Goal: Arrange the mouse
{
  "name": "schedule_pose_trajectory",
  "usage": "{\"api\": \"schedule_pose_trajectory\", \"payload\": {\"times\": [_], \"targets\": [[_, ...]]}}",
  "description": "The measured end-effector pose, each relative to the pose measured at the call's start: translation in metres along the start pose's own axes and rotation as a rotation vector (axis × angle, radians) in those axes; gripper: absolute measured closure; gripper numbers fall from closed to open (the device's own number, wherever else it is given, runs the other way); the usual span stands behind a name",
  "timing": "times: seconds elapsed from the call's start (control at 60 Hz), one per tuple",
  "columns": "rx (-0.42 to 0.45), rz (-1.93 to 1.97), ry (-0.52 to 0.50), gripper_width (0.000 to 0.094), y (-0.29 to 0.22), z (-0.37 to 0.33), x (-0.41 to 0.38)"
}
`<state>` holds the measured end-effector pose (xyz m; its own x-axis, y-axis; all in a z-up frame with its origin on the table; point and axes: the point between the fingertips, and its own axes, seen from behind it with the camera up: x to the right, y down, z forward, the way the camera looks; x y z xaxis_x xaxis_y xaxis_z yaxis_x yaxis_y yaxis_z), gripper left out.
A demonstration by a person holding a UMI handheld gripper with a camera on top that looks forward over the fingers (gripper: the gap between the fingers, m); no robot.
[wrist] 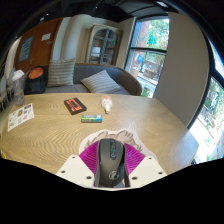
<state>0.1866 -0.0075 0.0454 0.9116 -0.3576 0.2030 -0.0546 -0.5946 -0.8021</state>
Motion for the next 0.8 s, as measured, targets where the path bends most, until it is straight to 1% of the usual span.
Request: {"api": "schedule_pose_trajectory", "payload": {"times": [0.083, 0.25, 0.283, 0.383, 0.467, 0.5, 0.65, 0.7, 0.8], "targets": [[-0.049, 0.034, 0.015, 0.0595, 0.02, 0.024, 0.03], [-0.103, 0.022, 0.002, 0.0593, 0.053, 0.048, 0.047], [-0.076, 0.012, 0.01, 0.0572, 0.049, 0.051, 0.047], [-0.091, 0.037, 0.032, 0.0442, 0.048, 0.051, 0.052], [-0.091, 0.068, 0.054, 0.0148, 0.045, 0.036, 0.052], [-0.078, 0.085, 0.068, 0.0083, 0.04, 0.028, 0.052], [-0.042, 0.157, 0.179, 0.0092, 0.046, -0.042, 0.045], [-0.016, 0.155, 0.176, 0.0075, 0.048, -0.067, 0.027], [0.022, 0.118, 0.15, 0.0076, 0.062, -0.116, -0.029]]}}
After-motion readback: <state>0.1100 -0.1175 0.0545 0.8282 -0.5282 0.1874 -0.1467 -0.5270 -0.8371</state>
